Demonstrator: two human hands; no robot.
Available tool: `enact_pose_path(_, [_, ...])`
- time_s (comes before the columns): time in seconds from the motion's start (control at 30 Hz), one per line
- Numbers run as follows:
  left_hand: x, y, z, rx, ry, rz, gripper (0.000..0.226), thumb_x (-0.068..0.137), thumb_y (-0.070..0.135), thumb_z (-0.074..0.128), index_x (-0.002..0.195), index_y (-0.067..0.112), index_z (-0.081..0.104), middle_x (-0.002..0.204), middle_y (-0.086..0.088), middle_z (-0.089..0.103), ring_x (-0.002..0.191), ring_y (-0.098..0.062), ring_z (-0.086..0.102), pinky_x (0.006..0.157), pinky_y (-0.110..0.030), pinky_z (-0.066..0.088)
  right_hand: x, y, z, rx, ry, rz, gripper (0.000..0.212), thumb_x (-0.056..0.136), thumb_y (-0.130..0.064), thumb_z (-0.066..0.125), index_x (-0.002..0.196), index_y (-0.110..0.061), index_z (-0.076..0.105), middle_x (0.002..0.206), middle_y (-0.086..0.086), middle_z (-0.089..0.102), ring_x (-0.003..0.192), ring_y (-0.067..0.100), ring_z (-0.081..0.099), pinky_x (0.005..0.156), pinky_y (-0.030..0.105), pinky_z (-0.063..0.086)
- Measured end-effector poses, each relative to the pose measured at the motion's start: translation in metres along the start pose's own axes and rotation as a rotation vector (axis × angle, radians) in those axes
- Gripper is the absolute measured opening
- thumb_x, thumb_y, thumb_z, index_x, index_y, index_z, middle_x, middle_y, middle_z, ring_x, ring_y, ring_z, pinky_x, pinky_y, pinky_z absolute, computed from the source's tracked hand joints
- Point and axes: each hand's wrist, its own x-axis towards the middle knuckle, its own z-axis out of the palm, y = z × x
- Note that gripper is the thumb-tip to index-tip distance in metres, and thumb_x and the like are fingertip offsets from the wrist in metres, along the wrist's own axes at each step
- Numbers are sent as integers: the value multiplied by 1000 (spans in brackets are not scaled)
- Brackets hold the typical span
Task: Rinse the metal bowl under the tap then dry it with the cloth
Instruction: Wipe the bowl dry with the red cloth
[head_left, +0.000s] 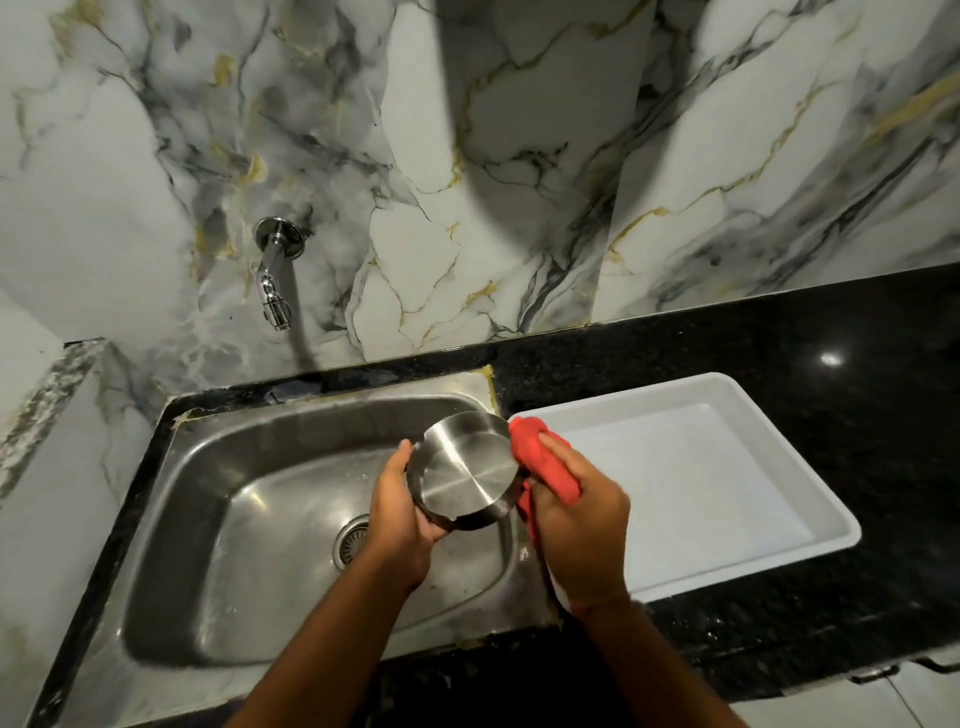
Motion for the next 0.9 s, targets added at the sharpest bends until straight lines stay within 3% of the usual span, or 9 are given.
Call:
enact_pose_path(0.1, [3, 0, -3, 139, 73, 77, 43, 101, 45, 46, 131, 17, 57, 124, -11, 68, 110, -31, 66, 72, -45, 60, 14, -7, -3, 86, -77, 73, 28, 90, -6, 70, 116, -16, 76, 109, 1, 79, 100, 13, 74, 90, 40, 61])
enact_pose_path(0.2, [2, -7, 5, 142, 134, 154, 40, 102, 43, 43, 128, 16, 57, 124, -13, 67, 107, -30, 67, 69, -41, 59, -8, -11, 3, 68, 0, 75, 30, 86, -19, 68, 114, -28, 74, 99, 0, 80, 87, 14, 76, 81, 40, 63])
enact_pose_path(0.27, [1, -11, 13, 101, 168, 181, 41, 104, 41, 39, 129, 14, 57, 123, -17, 67, 107, -32, 67, 73, -46, 61, -30, -8, 6, -12, 21, 92, 42, 79, -20, 72, 120, -29, 69, 99, -8, 78, 83, 0, 72, 81, 29, 61])
enact_pose_path(0.33, [2, -15, 19, 89, 168, 203, 43, 106, 39, 35, 130, 11, 57, 121, -20, 67, 107, -35, 68, 72, -44, 62, -46, -4, 9, -54, -3, 111, 53, 78, -11, 80, 123, -34, 62, 105, -19, 69, 86, -21, 62, 83, 4, 50])
enact_pose_path(0.4, [5, -18, 23, 101, 143, 212, 44, 106, 39, 34, 129, 9, 58, 123, -21, 67, 108, -35, 68, 72, -41, 62, -45, 2, 6, -65, -37, 127, 51, 79, -12, 81, 123, -30, 65, 110, -17, 68, 87, -26, 58, 86, 1, 45])
enact_pose_path(0.57, [12, -34, 41, 142, 44, 105, 44, 106, 34, 40, 132, 1, 56, 140, -40, 47, 132, -55, 45, 107, -63, 41, 7, 20, -47, 66, -91, 259, 32, 76, -10, 79, 99, -29, 69, 97, -7, 75, 92, 11, 71, 85, 40, 60])
enact_pose_path(0.63, [16, -47, 51, 163, -4, 67, 44, 106, 32, 41, 132, -1, 56, 139, -42, 46, 131, -53, 48, 98, -58, 53, 36, 32, -81, -6, -152, 293, 34, 69, -13, 81, 94, -29, 65, 93, -4, 71, 88, 17, 69, 81, 39, 57])
enact_pose_path(0.73, [21, -72, 68, 186, -51, 13, 40, 105, 32, 42, 126, 3, 60, 123, -25, 66, 108, -36, 66, 64, -36, 63, 87, 56, -132, -101, -296, 372, 30, 62, -12, 82, 86, -24, 68, 90, 3, 73, 83, 20, 68, 80, 39, 55])
enact_pose_path(0.9, [38, -121, 101, 225, -37, -112, 27, 103, 31, 47, 110, 12, 65, 123, -23, 65, 112, -38, 63, 69, -38, 57, 170, 108, -174, -303, -594, 595, 30, 75, 12, 72, 90, -14, 70, 89, 14, 73, 78, 22, 70, 69, 34, 60])
